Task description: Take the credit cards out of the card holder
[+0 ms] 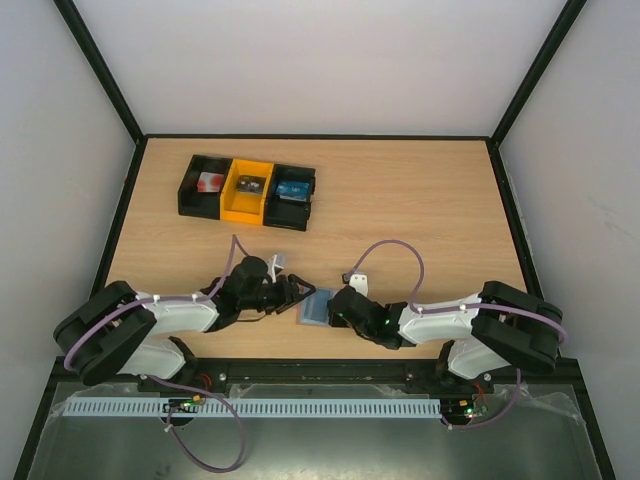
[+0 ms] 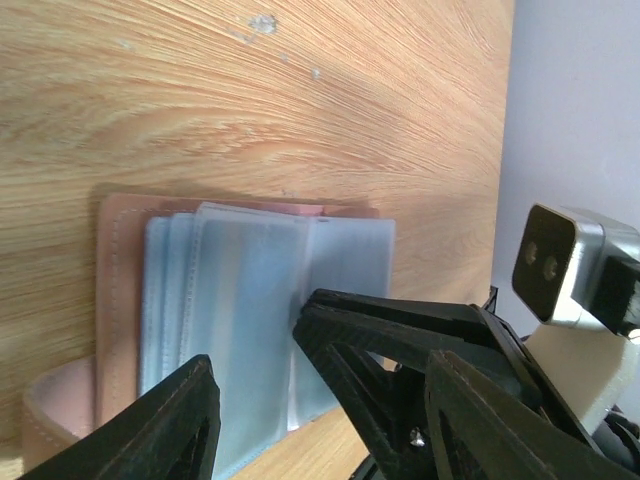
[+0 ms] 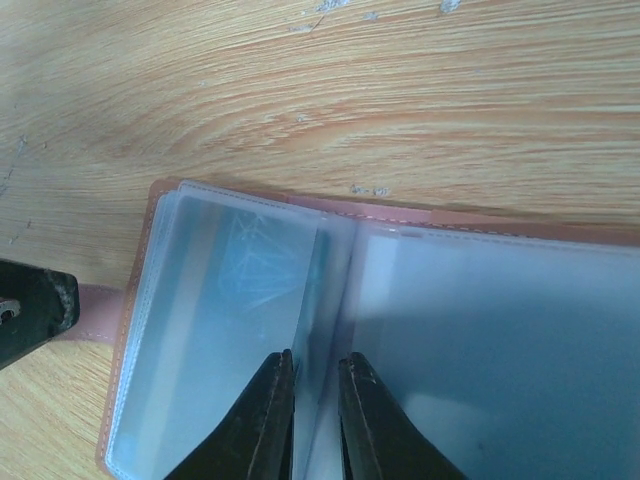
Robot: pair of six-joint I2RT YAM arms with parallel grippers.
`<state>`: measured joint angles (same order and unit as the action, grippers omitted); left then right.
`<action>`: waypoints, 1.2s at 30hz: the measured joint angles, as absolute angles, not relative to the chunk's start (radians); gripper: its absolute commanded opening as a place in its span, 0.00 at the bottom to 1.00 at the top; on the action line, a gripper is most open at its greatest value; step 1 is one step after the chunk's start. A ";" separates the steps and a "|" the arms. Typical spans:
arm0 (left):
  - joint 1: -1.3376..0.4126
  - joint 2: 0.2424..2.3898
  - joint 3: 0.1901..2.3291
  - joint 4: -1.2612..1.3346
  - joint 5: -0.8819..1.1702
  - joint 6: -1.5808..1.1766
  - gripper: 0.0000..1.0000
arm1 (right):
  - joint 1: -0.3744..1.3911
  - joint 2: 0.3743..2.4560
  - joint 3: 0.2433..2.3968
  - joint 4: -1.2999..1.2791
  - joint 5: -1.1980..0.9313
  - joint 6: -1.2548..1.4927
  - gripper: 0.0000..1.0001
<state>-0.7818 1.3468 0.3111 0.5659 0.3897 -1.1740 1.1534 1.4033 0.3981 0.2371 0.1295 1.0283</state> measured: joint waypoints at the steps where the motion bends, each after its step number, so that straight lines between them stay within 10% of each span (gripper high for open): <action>1: -0.779 1.347 0.311 0.561 0.387 -1.171 0.57 | 1.153 1.403 0.398 0.237 0.130 1.029 0.16; 36: -0.773 1.437 0.292 0.640 0.434 -1.161 0.58 | 1.153 1.467 0.412 0.282 0.143 1.032 0.02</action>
<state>-0.7731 1.4368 0.2920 0.6399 0.4343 -1.1606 1.1534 1.4673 0.4122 0.2821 0.1429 1.0325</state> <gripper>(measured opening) 0.582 0.022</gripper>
